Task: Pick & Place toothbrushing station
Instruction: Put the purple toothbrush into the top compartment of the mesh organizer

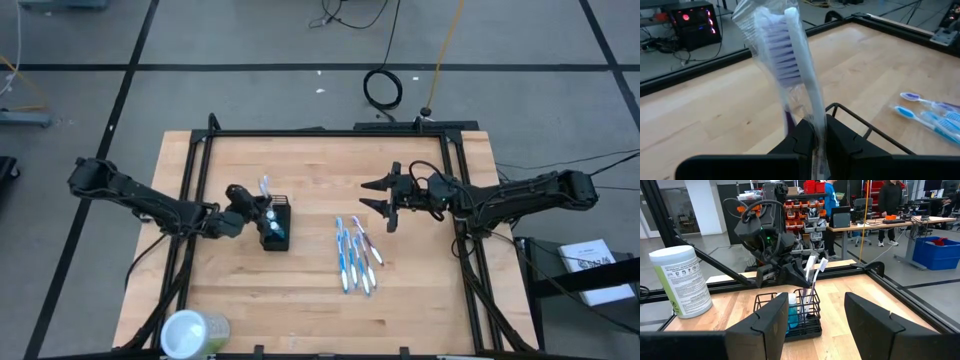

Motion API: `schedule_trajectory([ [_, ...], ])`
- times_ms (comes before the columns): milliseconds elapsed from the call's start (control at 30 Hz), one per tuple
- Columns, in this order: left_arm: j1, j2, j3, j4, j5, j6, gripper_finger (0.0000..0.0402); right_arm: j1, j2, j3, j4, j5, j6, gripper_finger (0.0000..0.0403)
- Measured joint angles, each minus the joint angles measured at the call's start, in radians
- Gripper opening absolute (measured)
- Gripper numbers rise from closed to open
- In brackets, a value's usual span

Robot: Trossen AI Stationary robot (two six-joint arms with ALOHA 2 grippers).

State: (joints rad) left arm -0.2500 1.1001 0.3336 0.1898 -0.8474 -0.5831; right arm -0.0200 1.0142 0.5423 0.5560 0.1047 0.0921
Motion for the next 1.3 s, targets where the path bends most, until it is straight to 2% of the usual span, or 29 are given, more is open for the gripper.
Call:
schedule_trajectory([
  [200,0.0,0.005,0.001,0.01,0.001,0.0,0.0051,0.0,0.0,0.0,0.0,0.0,0.0,0.0187],
  [533,0.0,-0.046,0.0,0.03,0.008,0.044,0.0167,0.0,0.0,0.0,-0.012,0.0,0.002,0.0187],
  [733,0.0,-0.104,0.0,0.032,0.005,0.091,0.0215,0.0,0.0,0.0,-0.039,0.0,0.031,0.0187],
  [867,0.0,-0.144,0.0,0.028,0.005,0.109,0.023,0.0,0.0,0.0,-0.047,0.0,0.031,0.0187],
  [1100,0.0,-0.21,0.0,0.028,-0.006,0.168,0.0232,0.0,0.0,0.0,-0.061,0.0,0.029,0.0187],
  [1300,-0.002,-0.239,0.0,0.129,-0.014,0.256,0.0232,0.002,0.0,0.0,-0.069,0.0,0.027,0.0187],
])
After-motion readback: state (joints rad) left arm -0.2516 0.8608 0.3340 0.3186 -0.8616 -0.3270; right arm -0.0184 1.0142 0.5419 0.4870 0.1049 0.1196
